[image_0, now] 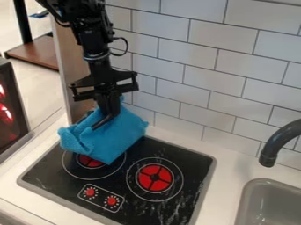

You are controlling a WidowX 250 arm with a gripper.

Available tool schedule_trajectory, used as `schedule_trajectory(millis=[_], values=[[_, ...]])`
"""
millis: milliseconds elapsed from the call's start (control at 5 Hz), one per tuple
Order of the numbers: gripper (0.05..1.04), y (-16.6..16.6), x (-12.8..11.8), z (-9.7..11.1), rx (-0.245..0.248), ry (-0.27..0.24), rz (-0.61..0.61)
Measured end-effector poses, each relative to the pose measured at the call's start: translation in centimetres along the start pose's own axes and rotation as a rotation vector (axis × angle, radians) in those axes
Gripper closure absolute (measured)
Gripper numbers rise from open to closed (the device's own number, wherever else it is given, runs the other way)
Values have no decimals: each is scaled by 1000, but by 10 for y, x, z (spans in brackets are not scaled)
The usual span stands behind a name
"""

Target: Fold the cloth from right to left

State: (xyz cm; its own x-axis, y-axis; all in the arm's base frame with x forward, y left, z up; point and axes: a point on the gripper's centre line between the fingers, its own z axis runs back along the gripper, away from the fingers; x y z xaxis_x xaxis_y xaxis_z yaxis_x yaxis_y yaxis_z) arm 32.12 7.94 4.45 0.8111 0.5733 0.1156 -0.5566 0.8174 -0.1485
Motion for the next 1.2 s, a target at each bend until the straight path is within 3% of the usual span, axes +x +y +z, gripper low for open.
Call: schedule_trajectory(millis=[400, 800, 1000, 1200], values=[[1029, 23, 20, -31, 65, -56, 24], [1003, 37, 29, -58, 123, -65, 41], [834, 41, 30, -57, 130, -57, 90], [593, 42, 27, -56, 110, -28, 120]])
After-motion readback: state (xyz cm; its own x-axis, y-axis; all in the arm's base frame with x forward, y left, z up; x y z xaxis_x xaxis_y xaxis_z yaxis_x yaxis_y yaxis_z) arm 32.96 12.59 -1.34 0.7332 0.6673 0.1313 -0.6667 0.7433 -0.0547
